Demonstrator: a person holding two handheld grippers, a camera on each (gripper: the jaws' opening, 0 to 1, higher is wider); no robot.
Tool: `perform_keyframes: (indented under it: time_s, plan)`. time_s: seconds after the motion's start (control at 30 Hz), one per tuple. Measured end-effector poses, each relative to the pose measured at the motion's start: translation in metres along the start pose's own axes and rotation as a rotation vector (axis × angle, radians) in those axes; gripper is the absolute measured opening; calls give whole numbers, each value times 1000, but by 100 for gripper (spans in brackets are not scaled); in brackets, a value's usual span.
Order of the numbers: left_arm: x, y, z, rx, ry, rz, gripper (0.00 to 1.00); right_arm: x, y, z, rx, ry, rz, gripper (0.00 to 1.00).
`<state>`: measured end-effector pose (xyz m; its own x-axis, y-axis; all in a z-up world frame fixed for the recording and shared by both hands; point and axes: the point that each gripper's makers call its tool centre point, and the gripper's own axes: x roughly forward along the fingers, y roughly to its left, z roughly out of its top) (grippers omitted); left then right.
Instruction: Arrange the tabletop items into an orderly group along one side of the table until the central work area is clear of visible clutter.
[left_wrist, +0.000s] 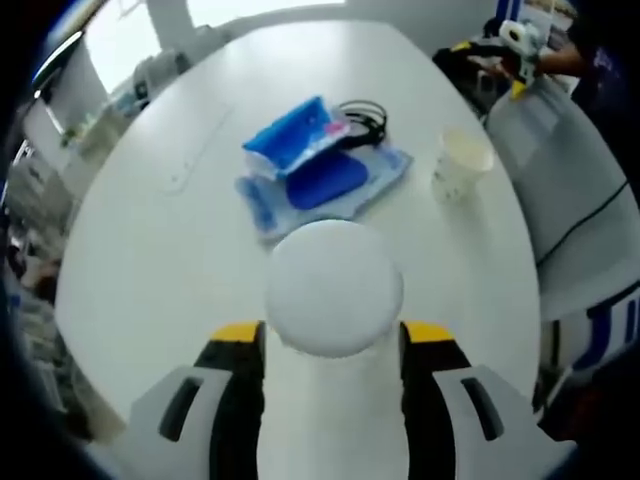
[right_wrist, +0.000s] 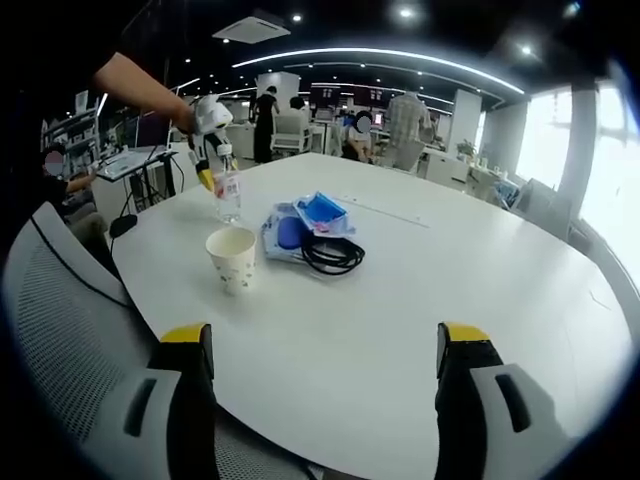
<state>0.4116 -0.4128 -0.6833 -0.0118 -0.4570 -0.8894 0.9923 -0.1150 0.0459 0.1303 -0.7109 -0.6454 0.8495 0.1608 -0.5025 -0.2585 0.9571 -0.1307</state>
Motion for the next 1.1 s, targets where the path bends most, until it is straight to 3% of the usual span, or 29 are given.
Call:
perform_keyframes:
  time_s: [0.37, 0.63, 0.73, 0.93, 1.1]
  plan:
    - [-17, -8, 2, -90, -59, 73, 59, 0, 1, 3, 20, -20, 5, 95]
    - [-38, -22, 12, -177, -181, 156, 61, 0, 3, 2, 17, -17, 18, 97]
    - [-46, -27, 13, -190, -205, 201, 62, 0, 3, 2, 25, -17, 16, 97]
    - [-67, -27, 15, -264, -277, 354, 62, -1, 1, 2, 33, -22, 10, 97]
    - [-72, -39, 11, -335, -297, 408, 62, -1, 2, 2, 29, -22, 13, 97]
